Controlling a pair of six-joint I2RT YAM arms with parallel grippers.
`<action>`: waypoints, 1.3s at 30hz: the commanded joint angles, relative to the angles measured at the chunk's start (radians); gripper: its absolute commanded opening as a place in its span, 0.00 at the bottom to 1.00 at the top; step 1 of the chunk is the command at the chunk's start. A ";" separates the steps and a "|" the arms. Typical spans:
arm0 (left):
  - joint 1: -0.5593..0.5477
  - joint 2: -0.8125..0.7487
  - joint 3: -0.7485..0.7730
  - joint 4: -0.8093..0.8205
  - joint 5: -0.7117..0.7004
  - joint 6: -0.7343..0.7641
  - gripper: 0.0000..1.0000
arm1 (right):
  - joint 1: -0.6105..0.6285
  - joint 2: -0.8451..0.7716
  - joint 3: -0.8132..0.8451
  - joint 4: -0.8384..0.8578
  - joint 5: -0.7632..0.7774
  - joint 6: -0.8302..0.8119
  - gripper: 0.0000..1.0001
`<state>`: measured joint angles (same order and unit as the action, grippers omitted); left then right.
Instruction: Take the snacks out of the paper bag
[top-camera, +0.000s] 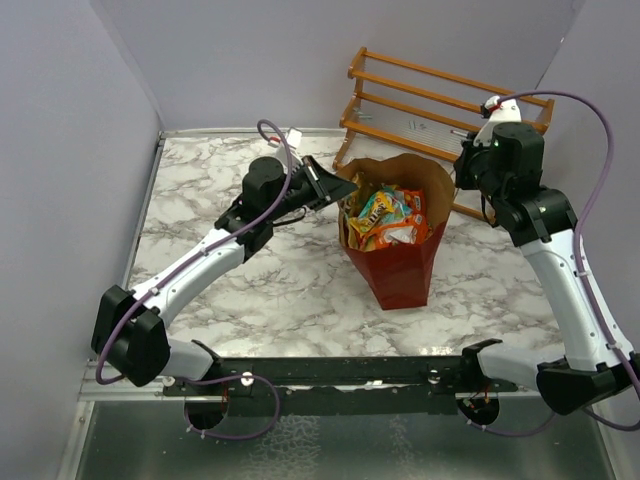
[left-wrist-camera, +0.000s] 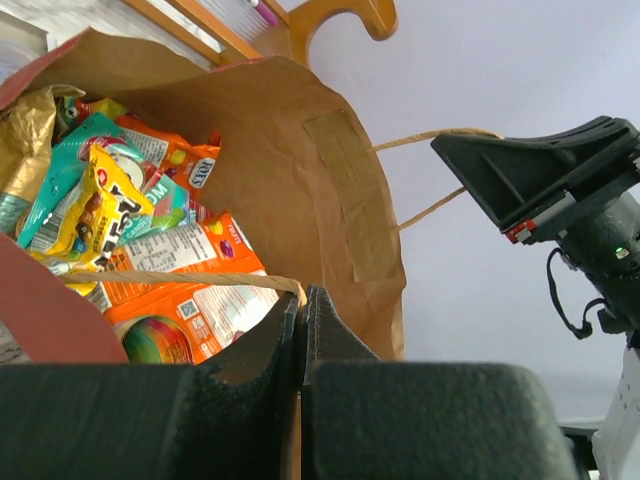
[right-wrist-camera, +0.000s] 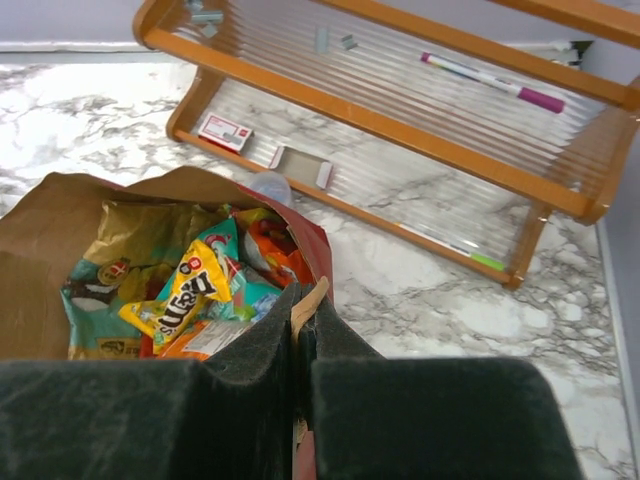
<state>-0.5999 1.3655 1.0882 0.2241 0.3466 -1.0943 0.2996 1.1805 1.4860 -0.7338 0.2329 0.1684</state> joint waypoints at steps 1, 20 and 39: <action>-0.040 -0.046 -0.024 0.036 -0.039 0.001 0.00 | -0.005 -0.105 -0.027 0.179 -0.010 -0.074 0.02; -0.068 -0.397 -0.391 -0.146 -0.166 0.002 0.00 | -0.005 -0.059 -0.181 0.552 -0.924 0.188 0.03; -0.183 -0.350 -0.436 -0.013 -0.177 -0.074 0.00 | -0.005 0.055 0.036 0.363 -0.691 0.173 0.02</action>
<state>-0.7273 0.9607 0.5789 0.1158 0.1707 -1.1580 0.2932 1.2816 1.4391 -0.3309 -0.7006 0.4099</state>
